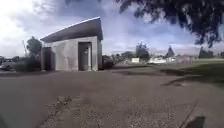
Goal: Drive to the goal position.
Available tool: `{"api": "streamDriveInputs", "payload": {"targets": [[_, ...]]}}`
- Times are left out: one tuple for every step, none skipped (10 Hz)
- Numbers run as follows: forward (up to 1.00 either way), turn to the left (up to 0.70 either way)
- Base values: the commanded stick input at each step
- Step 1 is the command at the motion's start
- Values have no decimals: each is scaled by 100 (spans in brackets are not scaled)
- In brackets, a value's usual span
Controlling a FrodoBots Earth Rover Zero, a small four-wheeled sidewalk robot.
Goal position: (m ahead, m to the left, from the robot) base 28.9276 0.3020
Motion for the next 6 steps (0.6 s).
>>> {"api": "streamDriveInputs", "payload": {"targets": [[70,-17],[70,-17],[70,-18],[70,-18],[70,-18],[70,-18]]}}
